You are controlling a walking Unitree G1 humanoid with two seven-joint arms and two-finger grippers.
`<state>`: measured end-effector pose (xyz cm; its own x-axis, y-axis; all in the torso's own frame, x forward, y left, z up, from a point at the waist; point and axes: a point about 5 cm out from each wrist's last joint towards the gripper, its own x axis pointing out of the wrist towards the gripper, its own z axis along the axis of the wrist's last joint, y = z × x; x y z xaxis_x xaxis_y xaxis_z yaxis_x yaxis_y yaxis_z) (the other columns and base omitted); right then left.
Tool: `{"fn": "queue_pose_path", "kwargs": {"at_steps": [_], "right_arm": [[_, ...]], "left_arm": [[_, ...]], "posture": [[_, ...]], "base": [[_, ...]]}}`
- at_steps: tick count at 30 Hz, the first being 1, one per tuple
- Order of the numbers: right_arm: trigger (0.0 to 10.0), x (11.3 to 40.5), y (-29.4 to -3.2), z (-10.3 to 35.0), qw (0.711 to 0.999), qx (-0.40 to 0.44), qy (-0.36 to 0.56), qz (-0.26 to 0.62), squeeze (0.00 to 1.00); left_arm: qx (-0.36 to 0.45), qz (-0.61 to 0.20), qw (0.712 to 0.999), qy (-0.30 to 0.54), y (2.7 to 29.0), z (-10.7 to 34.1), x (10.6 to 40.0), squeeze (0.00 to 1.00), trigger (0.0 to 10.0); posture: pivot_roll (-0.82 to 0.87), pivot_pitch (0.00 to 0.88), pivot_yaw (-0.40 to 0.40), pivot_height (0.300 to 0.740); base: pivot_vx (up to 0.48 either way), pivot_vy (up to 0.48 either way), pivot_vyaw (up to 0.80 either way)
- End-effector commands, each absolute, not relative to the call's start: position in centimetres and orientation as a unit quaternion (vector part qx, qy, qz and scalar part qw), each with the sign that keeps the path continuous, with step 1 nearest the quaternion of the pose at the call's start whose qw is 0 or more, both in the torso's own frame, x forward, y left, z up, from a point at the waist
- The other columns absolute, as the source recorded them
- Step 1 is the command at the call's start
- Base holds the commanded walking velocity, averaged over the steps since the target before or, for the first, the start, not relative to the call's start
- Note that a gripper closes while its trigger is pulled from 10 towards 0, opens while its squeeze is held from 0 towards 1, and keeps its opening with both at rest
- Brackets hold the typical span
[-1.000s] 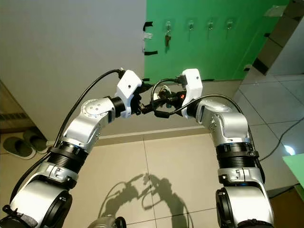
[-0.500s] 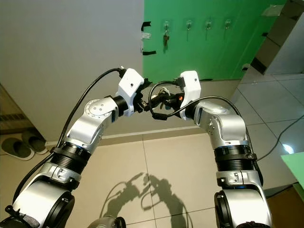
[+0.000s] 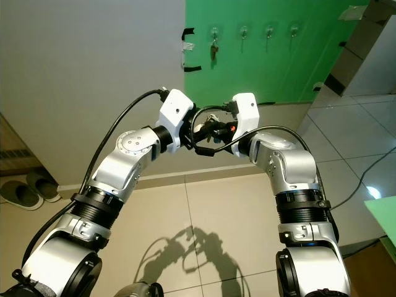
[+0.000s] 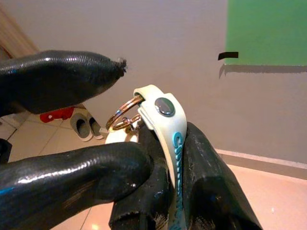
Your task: Hang keys on a hook
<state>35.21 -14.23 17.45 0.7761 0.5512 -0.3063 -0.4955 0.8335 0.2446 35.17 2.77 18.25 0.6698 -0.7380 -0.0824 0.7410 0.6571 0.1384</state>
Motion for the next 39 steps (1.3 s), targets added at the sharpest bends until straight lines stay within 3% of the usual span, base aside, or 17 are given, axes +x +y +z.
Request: {"fn": "queue_pose_path", "kwargs": {"at_steps": [1, 19, 29, 30, 31, 32, 33, 39], "right_arm": [[0.0, 35.4, -14.0, 18.2, 0.943, 0.074, 0.166, 0.278, 0.00], [0.0, 35.8, -14.3, 18.6, 0.952, 0.063, 0.153, 0.259, 0.00], [0.0, 35.7, -14.0, 18.8, 0.951, 0.063, 0.147, 0.265, 0.00], [0.0, 35.7, -14.1, 18.7, 0.951, 0.061, 0.148, 0.264, 0.00], [0.0, 35.7, -14.1, 18.7, 0.951, 0.061, 0.148, 0.264, 0.00], [0.0, 35.7, -14.2, 18.6, 0.951, 0.061, 0.148, 0.263, 0.00], [0.0, 35.6, -14.3, 18.5, 0.952, 0.060, 0.149, 0.261, 0.00], [0.0, 35.6, -14.6, 18.0, 0.953, 0.054, 0.157, 0.256, 0.00]], "left_arm": [[0.084, -0.400, 0.912, 0.040, 2.6, 17.1, 35.0, 0.00, 0.0], [0.072, -0.390, 0.912, 0.104, 3.3, 15.1, 34.6, 0.00, 0.0], [0.081, -0.378, 0.918, 0.087, 3.3, 15.7, 34.9, 0.00, 0.0], [0.097, -0.372, 0.920, 0.074, 3.4, 16.0, 34.8, 0.00, 8.3], [0.097, -0.372, 0.920, 0.074, 3.4, 16.0, 34.8, 0.00, 8.3], [0.093, -0.371, 0.922, 0.068, 3.6, 16.3, 34.7, 0.31, 10.0], [0.097, -0.371, 0.922, 0.060, 4.0, 16.8, 34.5, 1.00, 10.0], [0.120, -0.385, 0.913, 0.062, 5.2, 17.6, 33.5, 1.00, 10.0]], "posture": [[-0.07, 0.000, 0.036, 0.740], [-0.07, 0.000, 0.034, 0.740], [-0.07, 0.000, 0.036, 0.740], [-0.07, 0.000, 0.037, 0.740], [-0.07, 0.000, 0.037, 0.740], [-0.07, 0.000, 0.038, 0.740], [-0.07, 0.000, 0.038, 0.740], [-0.07, 0.000, 0.036, 0.740]], "base": [[0.000, 0.000, 0.00], [0.000, 0.000, 0.00], [0.000, 0.000, 0.00], [0.000, 0.000, 0.00], [0.000, 0.000, 0.00], [0.000, 0.000, 0.00], [0.000, 0.000, 0.00], [0.000, 0.000, 0.00]]}}
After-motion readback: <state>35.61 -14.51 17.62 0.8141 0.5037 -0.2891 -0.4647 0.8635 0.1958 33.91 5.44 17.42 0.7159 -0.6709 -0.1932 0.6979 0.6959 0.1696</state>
